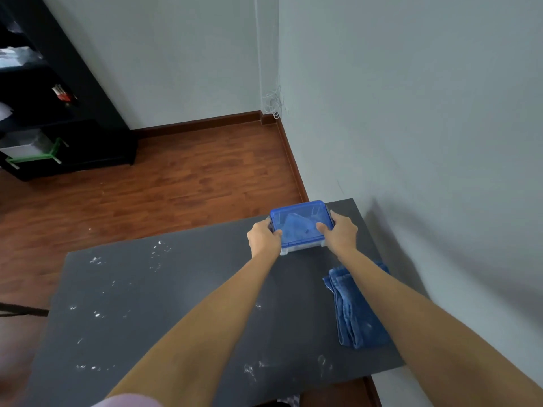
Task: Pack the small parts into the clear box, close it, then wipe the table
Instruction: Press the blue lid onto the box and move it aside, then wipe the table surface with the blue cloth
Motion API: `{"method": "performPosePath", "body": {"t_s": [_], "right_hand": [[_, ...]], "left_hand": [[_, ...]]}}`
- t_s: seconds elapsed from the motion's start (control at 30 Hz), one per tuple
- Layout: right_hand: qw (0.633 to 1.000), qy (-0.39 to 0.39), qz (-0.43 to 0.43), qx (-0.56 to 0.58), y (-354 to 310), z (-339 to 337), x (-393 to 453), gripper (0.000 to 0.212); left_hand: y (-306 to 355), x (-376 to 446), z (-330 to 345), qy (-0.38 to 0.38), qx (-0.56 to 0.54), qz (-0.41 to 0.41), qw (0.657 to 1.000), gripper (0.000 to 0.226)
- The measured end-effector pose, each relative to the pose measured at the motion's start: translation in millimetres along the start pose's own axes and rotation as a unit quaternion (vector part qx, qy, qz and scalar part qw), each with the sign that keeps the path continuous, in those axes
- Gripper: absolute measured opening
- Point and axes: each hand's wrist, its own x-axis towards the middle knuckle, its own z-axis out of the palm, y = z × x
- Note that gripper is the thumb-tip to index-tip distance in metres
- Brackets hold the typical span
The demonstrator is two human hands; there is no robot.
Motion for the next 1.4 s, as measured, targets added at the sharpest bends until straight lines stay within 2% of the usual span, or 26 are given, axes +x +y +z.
{"method": "performPosePath", "body": {"t_s": [0.07,0.17,0.23,0.43,0.57,0.7,0.8,0.87,0.93,1.0,1.2,1.3,1.4], "right_hand": [[1.0,0.015,0.0,-0.002,5,-12,11,0.049],[0.999,0.038,-0.014,-0.006,11,-28,27,0.029],[0.999,0.036,-0.015,-0.008,14,-38,38,0.025],[0.999,0.042,-0.015,0.009,21,-55,59,0.027],[0.998,0.045,-0.011,0.032,26,-59,64,0.028],[0.998,0.046,-0.007,0.036,27,-60,66,0.029],[0.998,0.046,-0.002,0.036,28,-59,65,0.031],[0.999,0.038,0.001,0.023,29,-59,64,0.041],[0.999,0.042,-0.003,0.004,32,-58,59,0.058],[0.997,0.068,-0.022,0.003,38,-57,50,0.066],[0.981,0.143,-0.124,-0.042,87,-39,-27,0.054],[0.981,0.092,-0.089,-0.146,134,-15,-80,0.058],[0.957,0.014,-0.039,-0.288,171,-4,-107,0.071]], "left_hand": [[10,6,14,-0.005,-0.003,0.005,1.0,0.014],[25,13,33,-0.01,0.001,0.004,1.0,0.012],[34,16,44,-0.01,0.005,0.01,1.0,0.008],[51,26,66,-0.01,0.006,0.023,1.0,0.006],[56,30,73,-0.012,0.006,0.027,1.0,0.015],[55,31,75,-0.016,0.009,0.027,0.999,0.004],[51,30,71,-0.041,0.017,0.045,0.998,0.012],[46,25,66,-0.067,0.013,0.05,0.996,0.021],[34,18,60,-0.093,-0.009,0.04,0.995,0.048],[17,9,48,-0.096,-0.008,0.047,0.994,0.058],[-76,-30,-26,-0.002,0.093,0.147,0.985,0.042],[-136,-64,-67,0.061,0.114,0.155,0.979,0.037],[-196,-105,-99,0.092,0.189,0.181,0.961,0.036]]}}
